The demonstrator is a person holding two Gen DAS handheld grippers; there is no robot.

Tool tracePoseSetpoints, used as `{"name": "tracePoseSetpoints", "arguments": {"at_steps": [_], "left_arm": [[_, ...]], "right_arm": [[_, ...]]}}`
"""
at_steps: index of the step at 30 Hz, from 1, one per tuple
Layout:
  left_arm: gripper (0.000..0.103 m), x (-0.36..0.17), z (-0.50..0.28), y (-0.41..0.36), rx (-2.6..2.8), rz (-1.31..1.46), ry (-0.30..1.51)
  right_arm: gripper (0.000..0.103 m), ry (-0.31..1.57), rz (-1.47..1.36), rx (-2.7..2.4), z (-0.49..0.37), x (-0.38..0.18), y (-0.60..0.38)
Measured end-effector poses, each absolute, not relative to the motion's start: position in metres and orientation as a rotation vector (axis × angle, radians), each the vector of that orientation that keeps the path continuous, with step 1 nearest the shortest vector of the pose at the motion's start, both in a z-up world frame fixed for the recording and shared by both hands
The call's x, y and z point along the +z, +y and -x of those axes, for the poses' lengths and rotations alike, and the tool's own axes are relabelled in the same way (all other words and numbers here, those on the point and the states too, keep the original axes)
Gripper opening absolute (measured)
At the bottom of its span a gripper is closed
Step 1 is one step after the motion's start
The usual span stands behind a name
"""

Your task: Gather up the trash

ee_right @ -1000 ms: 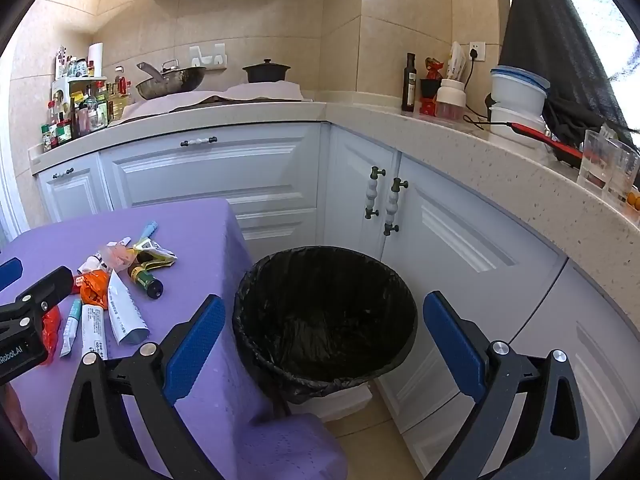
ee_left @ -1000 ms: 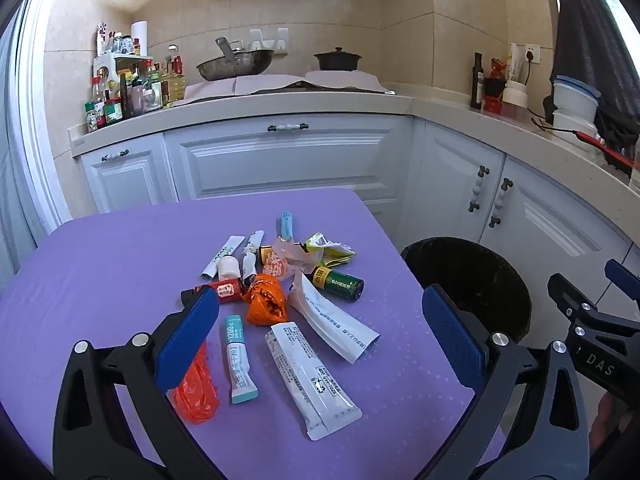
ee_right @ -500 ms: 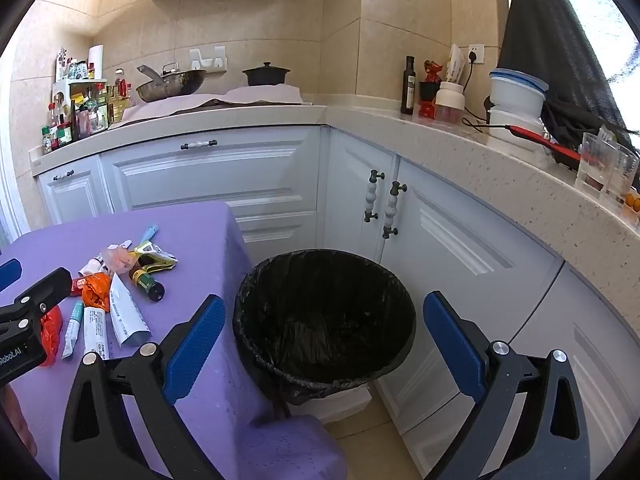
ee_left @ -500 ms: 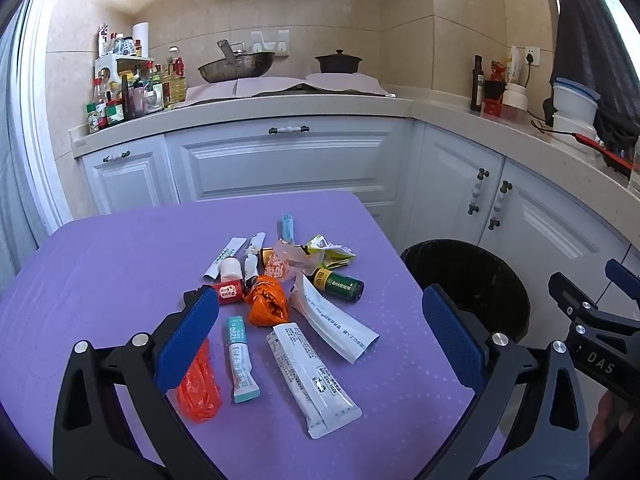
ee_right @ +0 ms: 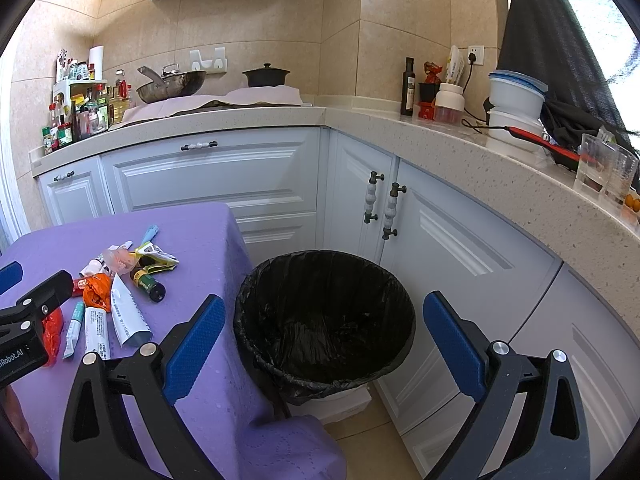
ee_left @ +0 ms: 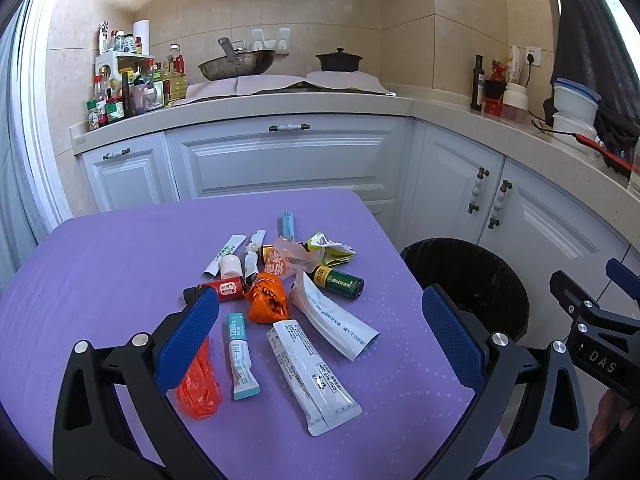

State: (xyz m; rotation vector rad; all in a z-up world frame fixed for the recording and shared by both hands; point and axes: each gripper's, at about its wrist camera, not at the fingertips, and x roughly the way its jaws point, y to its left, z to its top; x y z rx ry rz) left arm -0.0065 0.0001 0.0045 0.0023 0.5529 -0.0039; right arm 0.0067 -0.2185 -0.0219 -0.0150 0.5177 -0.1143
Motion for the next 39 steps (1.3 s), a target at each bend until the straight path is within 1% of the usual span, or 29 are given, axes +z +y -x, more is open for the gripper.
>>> {"name": "tracePoseSetpoints", "arguments": {"at_steps": [22, 23, 39], "left_arm": [[0.099, 0.0036, 0.0043, 0.0014, -0.003, -0.003, 0.555], [0.099, 0.0037, 0.0041, 0.0014, -0.003, -0.003, 0.555], [0.099, 0.0041, 0.0053, 0.0005, -0.006, -0.004, 0.551]], "right_arm": [[0.097, 0.516, 0.015, -0.113, -0.0079, -0.0298, -0.2173], [0.097, 0.516, 0.015, -0.113, -0.0058, -0.0213, -0.2191], [0.097, 0.513, 0.015, -0.114, -0.0046, -0.0224, -0.2194]]}}
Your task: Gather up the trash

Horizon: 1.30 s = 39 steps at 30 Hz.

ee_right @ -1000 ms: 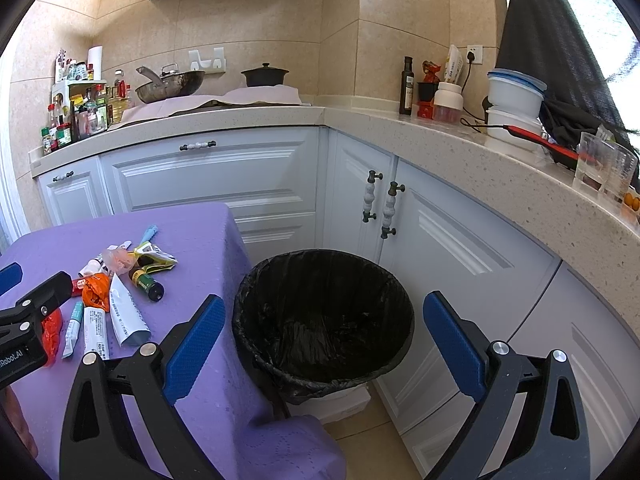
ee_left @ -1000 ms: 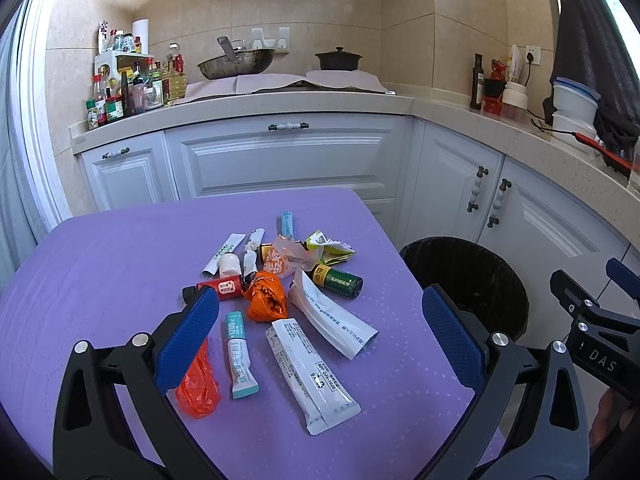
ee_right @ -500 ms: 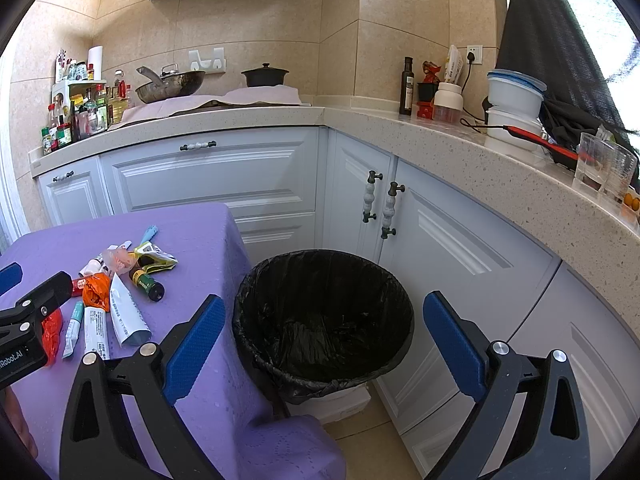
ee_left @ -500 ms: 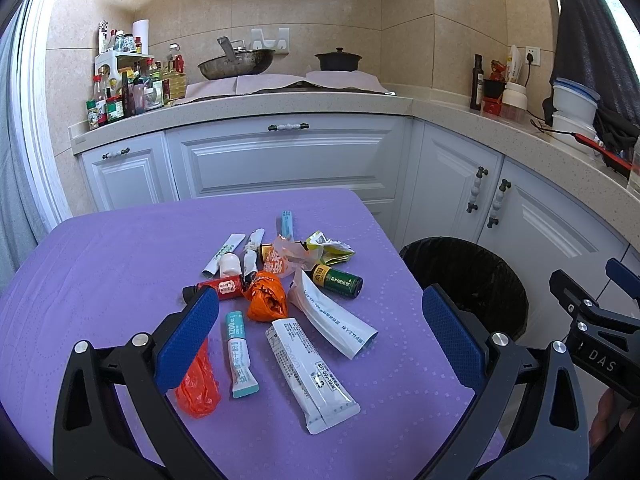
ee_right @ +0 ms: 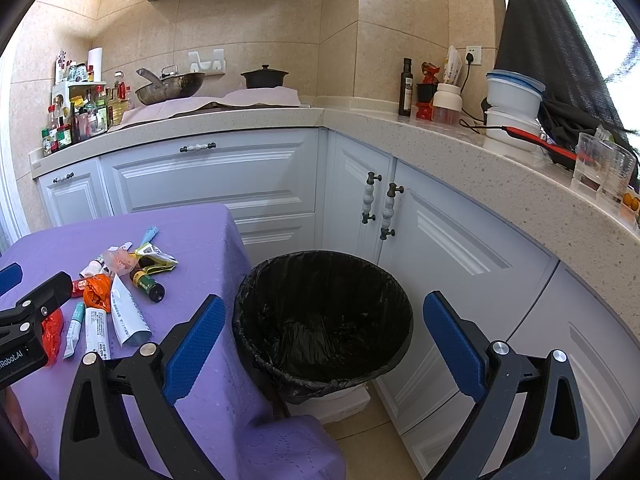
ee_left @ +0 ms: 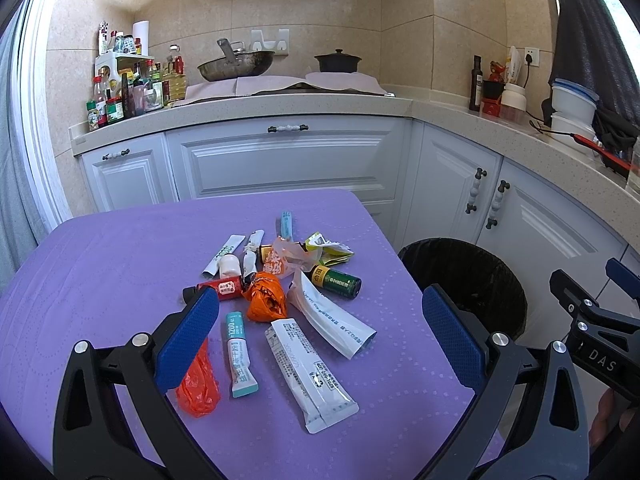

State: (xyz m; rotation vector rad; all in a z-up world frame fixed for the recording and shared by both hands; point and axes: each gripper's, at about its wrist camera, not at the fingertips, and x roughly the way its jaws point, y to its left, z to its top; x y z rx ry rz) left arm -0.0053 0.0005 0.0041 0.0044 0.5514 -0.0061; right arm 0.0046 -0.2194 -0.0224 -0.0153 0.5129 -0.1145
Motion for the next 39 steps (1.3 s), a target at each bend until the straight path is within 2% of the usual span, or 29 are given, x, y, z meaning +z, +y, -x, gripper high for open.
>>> {"name": "tracePoseSetpoints", "arguments": {"at_steps": [31, 39], "left_arm": [[0.099, 0.000, 0.008, -0.005, -0.002, -0.006, 0.559], [0.099, -0.007, 0.010, 0.016, 0.035, 0.005, 0.587]], "right_arm": [[0.097, 0.525, 0.017, -0.112, -0.005, -0.029, -0.226], [0.097, 0.545, 0.026, -0.070, -0.014, -0.035, -0.208]]}}
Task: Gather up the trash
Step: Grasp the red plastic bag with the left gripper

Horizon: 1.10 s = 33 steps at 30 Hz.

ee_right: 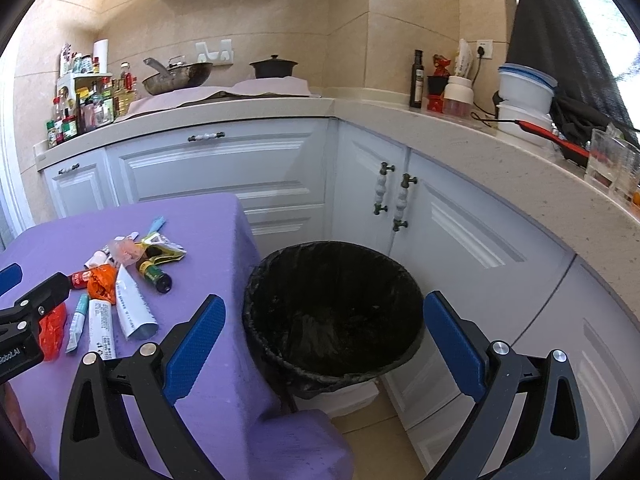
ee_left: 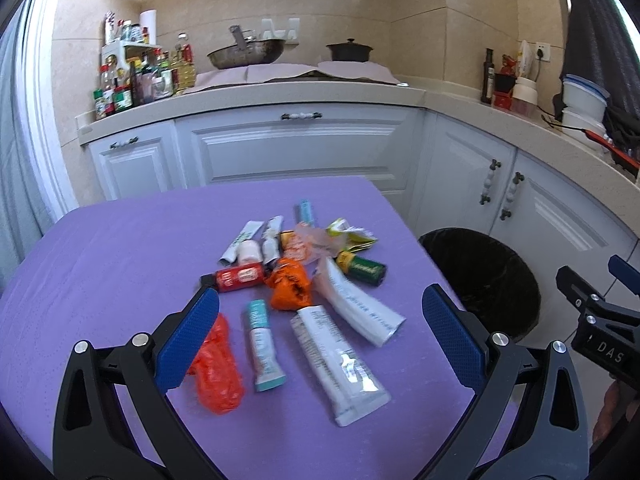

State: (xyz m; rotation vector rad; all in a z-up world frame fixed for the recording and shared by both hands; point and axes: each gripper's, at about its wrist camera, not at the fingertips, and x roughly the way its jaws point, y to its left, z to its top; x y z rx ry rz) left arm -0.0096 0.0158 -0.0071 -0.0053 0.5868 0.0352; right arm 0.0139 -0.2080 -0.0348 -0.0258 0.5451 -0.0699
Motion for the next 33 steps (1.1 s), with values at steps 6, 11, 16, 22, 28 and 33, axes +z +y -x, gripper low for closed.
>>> {"name": "tracePoseSetpoints", "arguments": {"at_steps": [6, 11, 16, 22, 28, 33], "left_arm": [[0.099, -0.016, 0.013, 0.044, 0.096, 0.021, 0.616], [0.099, -0.025, 0.016, 0.071, 0.152, 0.031, 0.641], [0.099, -0.035, 0.015, 0.095, 0.197, 0.045, 0.673], [0.098, -0.046, 0.008, 0.115, 0.221, 0.073, 0.719], [0.082, -0.059, -0.005, 0.117, 0.193, 0.079, 0.770], [0.049, -0.071, -0.011, 0.123, 0.153, 0.116, 0.816]], "right_arm": [[0.097, 0.563, 0.038, -0.011, -0.021, -0.040, -0.186], [0.097, 0.580, 0.047, 0.044, -0.026, -0.045, -0.166], [0.097, 0.596, 0.064, 0.087, -0.029, -0.048, -0.147], [0.097, 0.618, 0.081, 0.122, -0.034, -0.053, -0.130], [0.097, 0.638, 0.091, 0.144, -0.038, -0.058, -0.116], [0.097, 0.650, 0.104, 0.159, -0.040, -0.060, -0.107]]}}
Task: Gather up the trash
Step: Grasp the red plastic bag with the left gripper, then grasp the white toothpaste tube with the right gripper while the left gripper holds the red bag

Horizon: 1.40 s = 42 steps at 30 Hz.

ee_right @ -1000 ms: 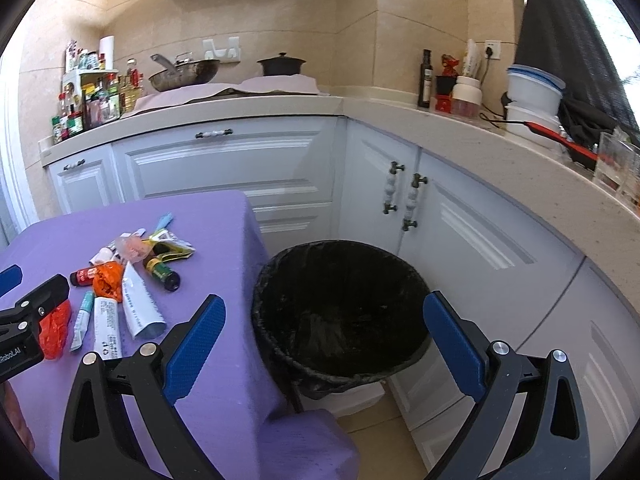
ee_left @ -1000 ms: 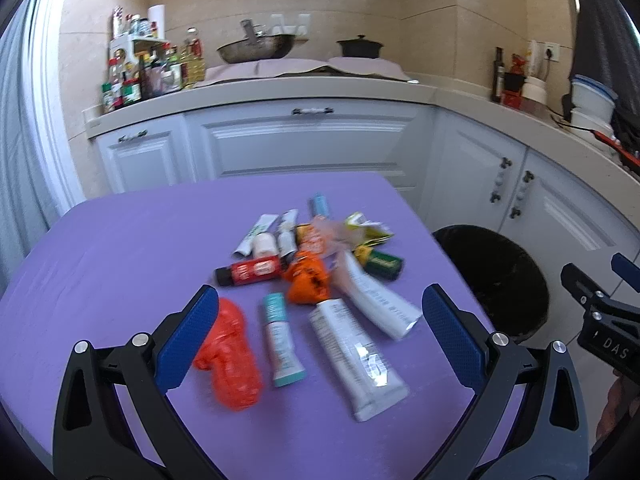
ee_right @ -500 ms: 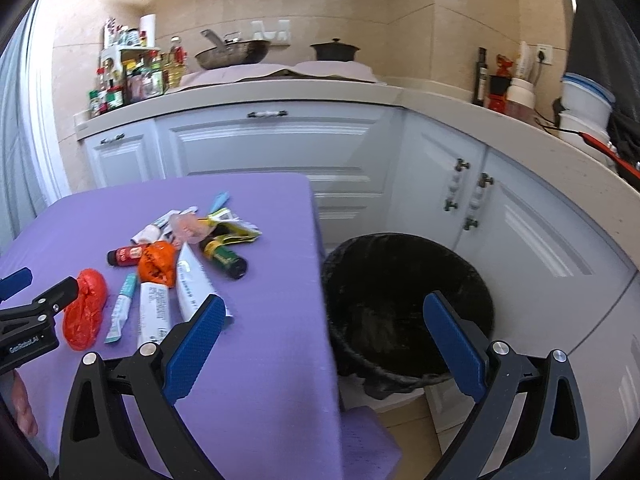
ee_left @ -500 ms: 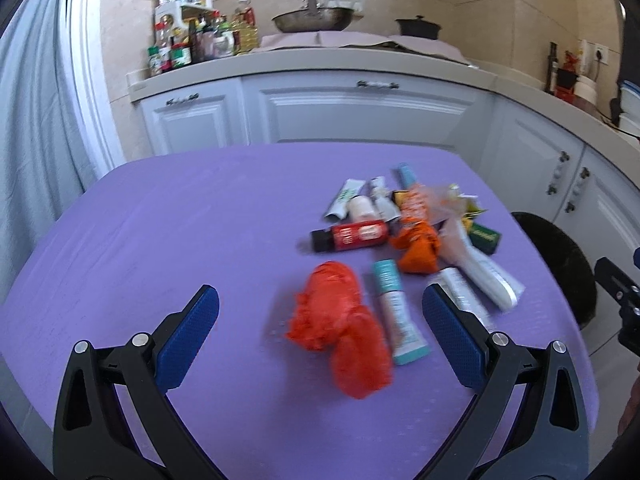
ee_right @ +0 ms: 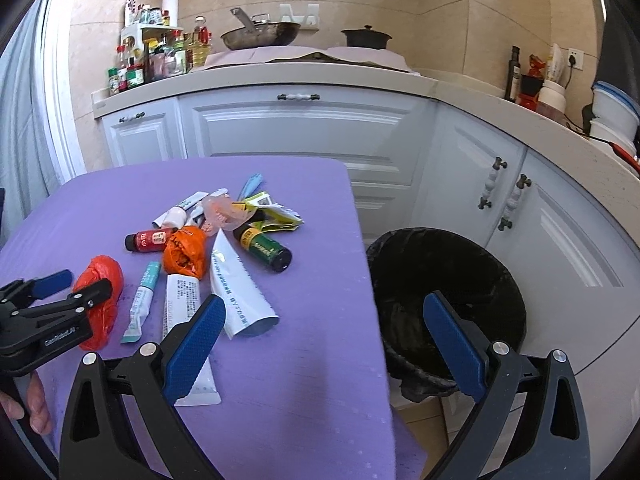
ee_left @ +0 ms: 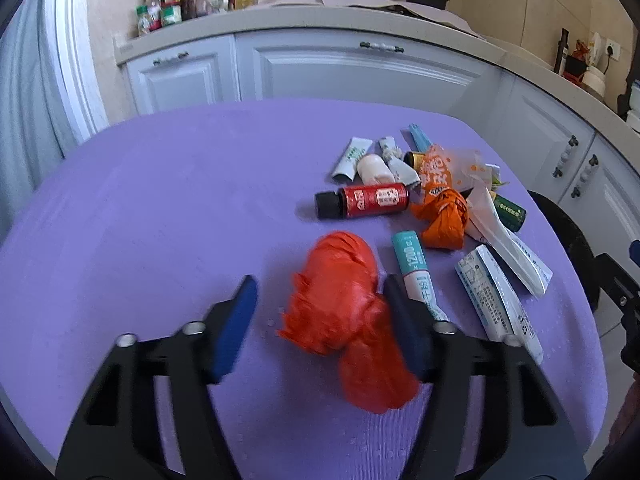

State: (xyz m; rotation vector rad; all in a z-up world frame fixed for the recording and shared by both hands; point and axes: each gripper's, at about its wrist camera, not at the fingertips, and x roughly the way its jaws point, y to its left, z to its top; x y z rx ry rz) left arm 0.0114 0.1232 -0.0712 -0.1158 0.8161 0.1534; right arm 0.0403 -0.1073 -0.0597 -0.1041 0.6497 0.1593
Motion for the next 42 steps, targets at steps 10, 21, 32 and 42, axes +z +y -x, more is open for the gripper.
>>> {"name": "tracePoseSetpoints", "arguments": {"at_steps": [10, 21, 32, 42], "left_arm": [[0.036, -0.072, 0.000, 0.138, 0.158, 0.148, 0.816], [0.036, -0.063, 0.036, 0.182, 0.272, 0.166, 0.804], [0.036, -0.060, 0.055, 0.202, 0.323, 0.189, 0.789], [0.036, -0.061, 0.060, 0.197, 0.306, 0.196, 0.790]], "right_arm": [[0.097, 0.657, 0.116, 0.204, -0.039, -0.061, -0.090], [0.062, 0.684, 0.145, 0.326, -0.030, -0.067, -0.056], [0.054, 0.767, 0.197, 0.381, -0.029, -0.085, -0.031], [0.036, 0.840, 0.199, 0.408, -0.029, -0.104, -0.029]]}}
